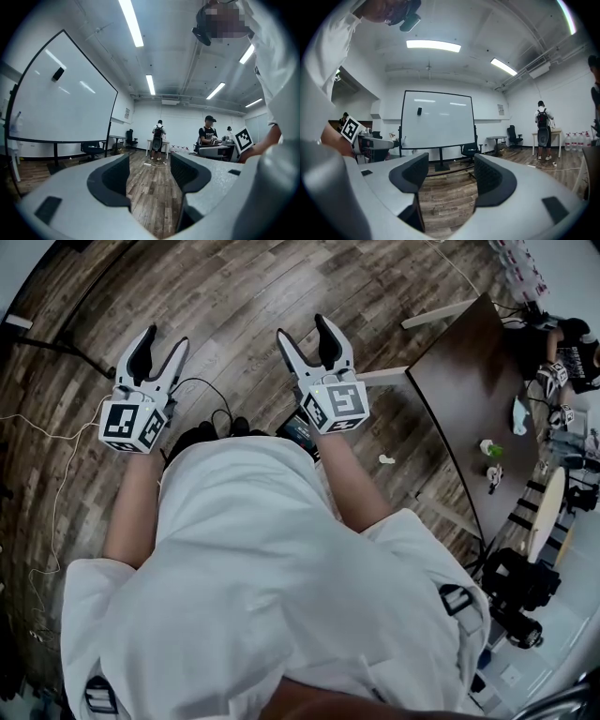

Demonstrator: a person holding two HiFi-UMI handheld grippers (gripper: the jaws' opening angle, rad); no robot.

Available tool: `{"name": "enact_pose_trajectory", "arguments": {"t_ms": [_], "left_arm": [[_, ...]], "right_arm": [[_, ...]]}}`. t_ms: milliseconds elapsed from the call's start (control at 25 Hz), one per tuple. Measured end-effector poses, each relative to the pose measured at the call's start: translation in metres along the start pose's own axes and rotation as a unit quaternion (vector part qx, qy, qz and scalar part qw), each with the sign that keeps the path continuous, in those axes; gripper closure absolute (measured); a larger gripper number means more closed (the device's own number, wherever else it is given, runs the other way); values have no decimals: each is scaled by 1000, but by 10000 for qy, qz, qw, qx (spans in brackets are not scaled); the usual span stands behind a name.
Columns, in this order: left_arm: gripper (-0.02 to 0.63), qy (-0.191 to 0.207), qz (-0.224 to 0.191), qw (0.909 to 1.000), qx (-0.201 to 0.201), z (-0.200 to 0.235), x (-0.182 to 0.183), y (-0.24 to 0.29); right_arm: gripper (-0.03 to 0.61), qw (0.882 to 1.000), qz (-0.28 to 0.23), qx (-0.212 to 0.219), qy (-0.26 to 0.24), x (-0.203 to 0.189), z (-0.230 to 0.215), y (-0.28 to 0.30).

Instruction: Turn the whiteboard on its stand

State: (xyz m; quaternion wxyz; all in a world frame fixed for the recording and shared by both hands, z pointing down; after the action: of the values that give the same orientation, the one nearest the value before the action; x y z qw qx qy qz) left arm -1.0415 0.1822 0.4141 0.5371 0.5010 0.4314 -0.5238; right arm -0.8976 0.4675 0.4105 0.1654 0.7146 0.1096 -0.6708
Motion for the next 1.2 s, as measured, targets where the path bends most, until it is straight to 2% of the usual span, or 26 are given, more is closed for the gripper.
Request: {"name": "enact_pose_trajectory", "arguments": {"t_ms": [360, 600, 920, 1200], "left_arm": [[357, -17, 84, 10000, 33, -15, -3, 9], [357, 36, 56, 9999, -91, -17, -1, 32], [357, -49, 73, 9997, -227, 2, -4, 97], [357, -54, 86, 9996, -274, 38, 4, 177]], "right_arm": [[282, 9998, 80, 132, 150, -13, -16, -6], [290, 9999, 75, 5, 148, -13, -39, -2], [307, 9996, 180, -147, 185, -15, -82, 32], [307, 9993, 307, -90, 181, -12, -132, 103]]}}
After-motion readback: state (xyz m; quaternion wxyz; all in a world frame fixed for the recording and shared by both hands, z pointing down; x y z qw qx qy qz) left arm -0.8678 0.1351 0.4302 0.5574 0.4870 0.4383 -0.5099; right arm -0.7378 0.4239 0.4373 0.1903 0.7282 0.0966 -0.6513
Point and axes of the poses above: the fingertips, and each gripper's own axes: y forward along the fingers, z to its left, x out of its top, the point moved 10 cm from there along -y, backward along the fingers, and after that the axes turned 12 degrees about x, right-handed, at the moved point
